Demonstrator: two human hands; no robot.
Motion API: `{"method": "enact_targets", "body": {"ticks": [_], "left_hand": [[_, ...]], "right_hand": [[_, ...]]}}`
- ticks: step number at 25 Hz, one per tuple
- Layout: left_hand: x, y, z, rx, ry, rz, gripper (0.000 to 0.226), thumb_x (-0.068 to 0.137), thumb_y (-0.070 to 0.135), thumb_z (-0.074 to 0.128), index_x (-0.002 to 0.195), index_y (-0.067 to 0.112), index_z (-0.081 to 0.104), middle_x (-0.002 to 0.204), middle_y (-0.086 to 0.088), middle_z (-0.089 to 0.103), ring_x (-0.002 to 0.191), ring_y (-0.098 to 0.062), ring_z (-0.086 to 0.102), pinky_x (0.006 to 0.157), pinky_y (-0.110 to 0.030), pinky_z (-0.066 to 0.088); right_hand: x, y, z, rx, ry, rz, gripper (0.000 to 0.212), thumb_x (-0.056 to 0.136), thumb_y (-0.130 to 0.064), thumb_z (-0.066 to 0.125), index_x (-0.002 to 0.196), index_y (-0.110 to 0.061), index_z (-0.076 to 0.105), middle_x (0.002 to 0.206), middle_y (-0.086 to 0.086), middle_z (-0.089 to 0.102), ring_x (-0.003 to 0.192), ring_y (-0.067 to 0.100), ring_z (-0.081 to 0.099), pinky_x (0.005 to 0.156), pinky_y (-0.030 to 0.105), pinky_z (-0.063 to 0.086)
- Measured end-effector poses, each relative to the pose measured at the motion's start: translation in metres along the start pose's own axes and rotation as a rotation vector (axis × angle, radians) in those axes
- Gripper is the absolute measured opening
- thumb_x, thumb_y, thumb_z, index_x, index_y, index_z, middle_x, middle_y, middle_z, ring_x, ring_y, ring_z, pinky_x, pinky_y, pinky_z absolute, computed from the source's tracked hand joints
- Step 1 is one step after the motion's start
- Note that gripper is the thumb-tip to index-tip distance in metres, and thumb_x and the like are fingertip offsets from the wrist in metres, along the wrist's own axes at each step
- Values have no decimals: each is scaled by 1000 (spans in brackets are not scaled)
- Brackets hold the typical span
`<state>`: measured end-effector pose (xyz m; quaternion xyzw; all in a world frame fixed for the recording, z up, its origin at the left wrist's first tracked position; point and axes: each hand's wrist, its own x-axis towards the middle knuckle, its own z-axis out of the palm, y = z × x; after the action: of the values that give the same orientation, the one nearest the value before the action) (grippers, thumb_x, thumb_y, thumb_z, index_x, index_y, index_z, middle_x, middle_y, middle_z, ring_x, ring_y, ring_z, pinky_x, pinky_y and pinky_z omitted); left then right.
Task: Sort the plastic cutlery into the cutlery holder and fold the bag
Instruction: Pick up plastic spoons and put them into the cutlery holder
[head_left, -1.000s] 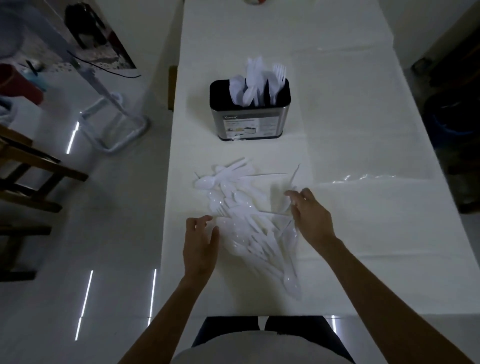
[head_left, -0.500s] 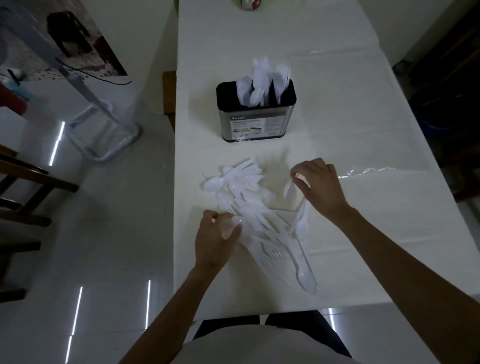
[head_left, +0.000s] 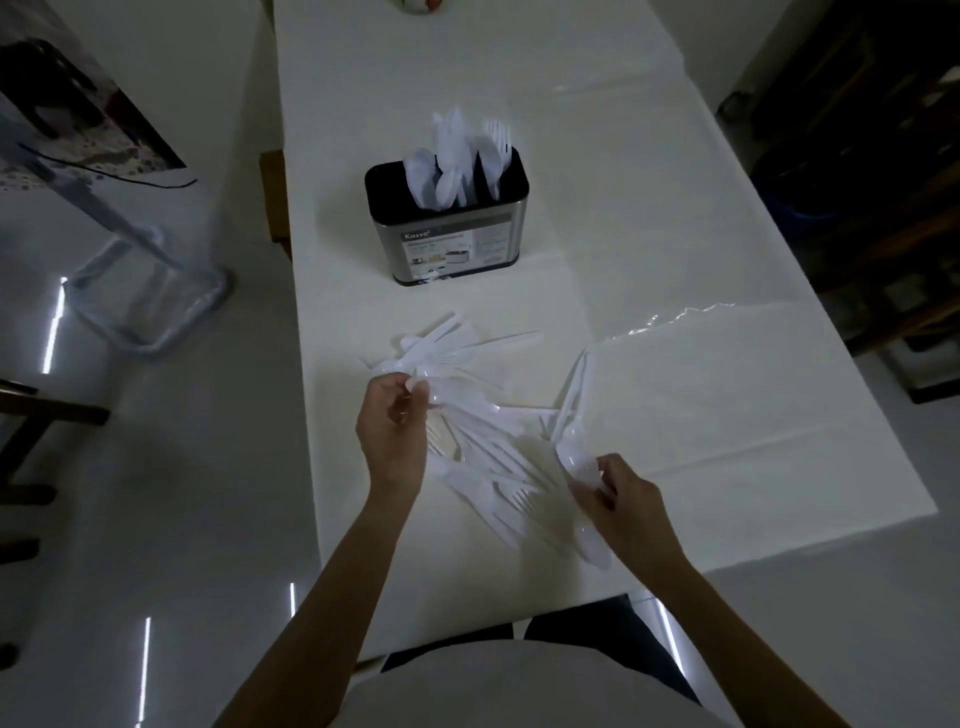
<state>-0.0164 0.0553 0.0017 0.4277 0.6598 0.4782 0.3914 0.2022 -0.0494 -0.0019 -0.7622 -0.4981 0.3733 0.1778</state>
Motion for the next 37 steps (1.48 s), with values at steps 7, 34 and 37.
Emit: {"method": "enact_targets", "body": {"ticks": [7, 34, 37], "left_hand": [[6, 13, 2, 15, 4, -42, 9, 89, 17, 63, 81, 19, 59, 74, -5, 59, 66, -22, 54, 65, -35, 49], [-13, 39, 41, 3, -207, -99, 11, 85, 13, 67, 95, 16, 70, 71, 4, 62, 65, -13, 56, 68, -26, 52], [-26, 46, 55, -12, -370, -77, 17, 83, 12, 68, 85, 30, 69, 74, 8, 67, 66, -6, 60, 64, -16, 51]], "right_hand": [[3, -3, 13, -220, -78, 128, 23, 86, -40, 57, 81, -17, 54, 72, 0, 59, 69, 20, 57, 59, 29, 43], [17, -48, -30, 444, 105, 45, 34, 101, -19, 38, 87, -12, 68, 79, 1, 68, 65, 5, 61, 63, 16, 46], [32, -53, -23, 518, -60, 105, 31, 101, -23, 37, 95, -13, 66, 85, 5, 72, 73, 11, 68, 73, 23, 54]]}}
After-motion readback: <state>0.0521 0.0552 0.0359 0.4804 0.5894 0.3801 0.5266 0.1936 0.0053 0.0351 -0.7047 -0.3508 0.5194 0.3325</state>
